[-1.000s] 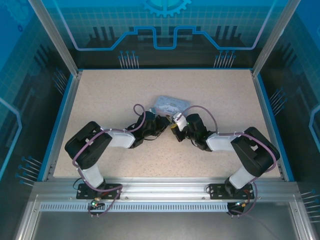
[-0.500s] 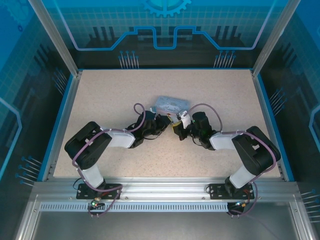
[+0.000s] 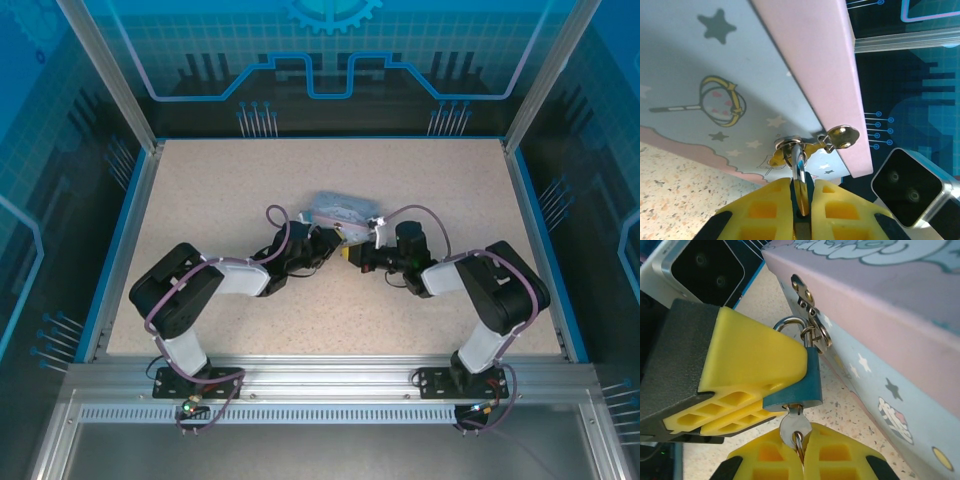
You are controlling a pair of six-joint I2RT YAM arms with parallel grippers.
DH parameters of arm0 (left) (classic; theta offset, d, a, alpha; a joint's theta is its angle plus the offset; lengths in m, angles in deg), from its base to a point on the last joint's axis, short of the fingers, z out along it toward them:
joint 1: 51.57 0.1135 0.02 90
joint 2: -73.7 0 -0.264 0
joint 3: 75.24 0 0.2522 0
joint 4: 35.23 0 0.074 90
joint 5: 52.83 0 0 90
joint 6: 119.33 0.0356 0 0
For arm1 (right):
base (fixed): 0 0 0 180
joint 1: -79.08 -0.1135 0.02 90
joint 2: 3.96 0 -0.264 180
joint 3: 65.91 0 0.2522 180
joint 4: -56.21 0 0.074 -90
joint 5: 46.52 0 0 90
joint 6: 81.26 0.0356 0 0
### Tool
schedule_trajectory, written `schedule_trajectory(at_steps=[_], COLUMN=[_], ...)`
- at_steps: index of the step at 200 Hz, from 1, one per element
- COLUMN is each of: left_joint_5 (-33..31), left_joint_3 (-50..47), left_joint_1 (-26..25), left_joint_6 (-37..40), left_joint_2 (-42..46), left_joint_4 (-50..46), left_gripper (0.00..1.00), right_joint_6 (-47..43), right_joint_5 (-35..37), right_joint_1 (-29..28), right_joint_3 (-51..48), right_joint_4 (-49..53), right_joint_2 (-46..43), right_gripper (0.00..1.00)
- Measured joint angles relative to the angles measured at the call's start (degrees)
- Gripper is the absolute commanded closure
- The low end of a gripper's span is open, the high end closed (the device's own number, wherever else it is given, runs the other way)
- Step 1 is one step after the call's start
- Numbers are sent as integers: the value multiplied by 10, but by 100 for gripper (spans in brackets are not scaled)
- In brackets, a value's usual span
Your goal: Unlock a padlock with a key
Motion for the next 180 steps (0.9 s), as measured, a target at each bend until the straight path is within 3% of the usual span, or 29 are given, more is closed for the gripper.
schedule_trajectory(at_steps=[34,98,124,180], left_joint_5=[-1,-1,0,3], left_joint_3=[0,-2,-2,-2], left_joint_1=[0,0,3,8], left_joint_6=[0,7,17,31], left_joint_2=[-1,-6,-13,-57], left_joint_4=[8,3,-10,-27], left_gripper=[100,100,100,100], right_joint_6=[55,19,-12,-38], right_joint_5=[-23,-8,12,36], right_joint_1=[8,15,27,47], right_joint_3=[-4,-15,-27,-28], right_joint_4=[-42,2,31,111], right_joint_2=[17,-7,-43,-97], right_gripper=[98,65,56,50])
